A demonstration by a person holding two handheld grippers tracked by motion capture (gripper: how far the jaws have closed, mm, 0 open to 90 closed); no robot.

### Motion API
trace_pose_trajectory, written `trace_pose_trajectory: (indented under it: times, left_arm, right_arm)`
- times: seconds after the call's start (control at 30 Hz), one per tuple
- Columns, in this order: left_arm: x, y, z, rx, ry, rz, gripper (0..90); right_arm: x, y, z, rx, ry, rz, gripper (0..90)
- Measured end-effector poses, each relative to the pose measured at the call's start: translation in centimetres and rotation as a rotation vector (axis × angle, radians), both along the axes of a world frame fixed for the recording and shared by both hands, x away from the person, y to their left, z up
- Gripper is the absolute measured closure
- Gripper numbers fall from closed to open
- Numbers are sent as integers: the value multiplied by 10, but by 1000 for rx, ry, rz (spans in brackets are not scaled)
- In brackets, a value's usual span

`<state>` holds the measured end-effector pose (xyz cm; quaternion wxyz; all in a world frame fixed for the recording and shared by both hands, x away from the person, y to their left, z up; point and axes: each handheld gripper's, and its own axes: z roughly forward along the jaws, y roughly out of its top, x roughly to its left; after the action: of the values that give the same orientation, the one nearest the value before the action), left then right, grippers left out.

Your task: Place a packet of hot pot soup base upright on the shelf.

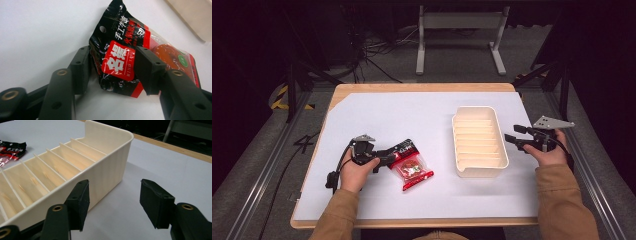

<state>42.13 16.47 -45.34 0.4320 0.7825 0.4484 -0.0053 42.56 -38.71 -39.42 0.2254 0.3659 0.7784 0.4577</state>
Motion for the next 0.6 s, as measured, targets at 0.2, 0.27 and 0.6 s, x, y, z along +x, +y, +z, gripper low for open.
trace_pose_trajectory:
  times: [0.2,0.27,0.6]
  left_arm:
    - [0,1,0,34,-30,-21,642]
    - [0,1,0,34,-29,-21,696]
    - [-1,3,-1,56,-42,-6,844]
  right_arm:
    - [0,1,0,-5,1,1,418]
    - [0,1,0,-6,2,2,418]
    - [0,0,0,-11,1,5,436]
